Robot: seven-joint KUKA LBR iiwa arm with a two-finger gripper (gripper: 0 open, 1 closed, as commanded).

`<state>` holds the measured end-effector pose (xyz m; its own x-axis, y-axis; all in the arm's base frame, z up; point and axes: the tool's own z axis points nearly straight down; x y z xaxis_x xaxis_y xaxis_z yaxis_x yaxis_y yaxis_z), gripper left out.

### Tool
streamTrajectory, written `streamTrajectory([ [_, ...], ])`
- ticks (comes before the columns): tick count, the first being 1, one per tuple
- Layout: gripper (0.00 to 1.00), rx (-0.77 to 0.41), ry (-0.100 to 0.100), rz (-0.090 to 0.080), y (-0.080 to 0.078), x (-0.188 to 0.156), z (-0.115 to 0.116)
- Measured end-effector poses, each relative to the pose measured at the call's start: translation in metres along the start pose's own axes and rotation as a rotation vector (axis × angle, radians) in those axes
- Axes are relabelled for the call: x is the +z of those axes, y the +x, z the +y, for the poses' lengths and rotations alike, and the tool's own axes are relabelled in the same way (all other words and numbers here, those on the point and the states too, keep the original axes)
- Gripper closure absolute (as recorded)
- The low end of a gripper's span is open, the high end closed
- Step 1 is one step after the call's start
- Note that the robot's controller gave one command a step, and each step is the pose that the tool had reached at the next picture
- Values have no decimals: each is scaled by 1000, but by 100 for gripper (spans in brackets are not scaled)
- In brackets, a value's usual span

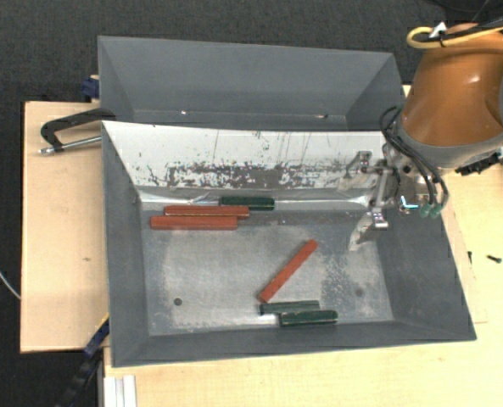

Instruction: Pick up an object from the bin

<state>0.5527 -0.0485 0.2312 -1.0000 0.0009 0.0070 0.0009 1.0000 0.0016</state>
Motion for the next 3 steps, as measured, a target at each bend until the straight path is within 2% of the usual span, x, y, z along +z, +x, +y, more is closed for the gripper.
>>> streamTrajectory([
  [2, 0, -6, 2, -15, -2, -1, 1],
  [3, 0, -107, 0, -4, -17, 35, 20],
])
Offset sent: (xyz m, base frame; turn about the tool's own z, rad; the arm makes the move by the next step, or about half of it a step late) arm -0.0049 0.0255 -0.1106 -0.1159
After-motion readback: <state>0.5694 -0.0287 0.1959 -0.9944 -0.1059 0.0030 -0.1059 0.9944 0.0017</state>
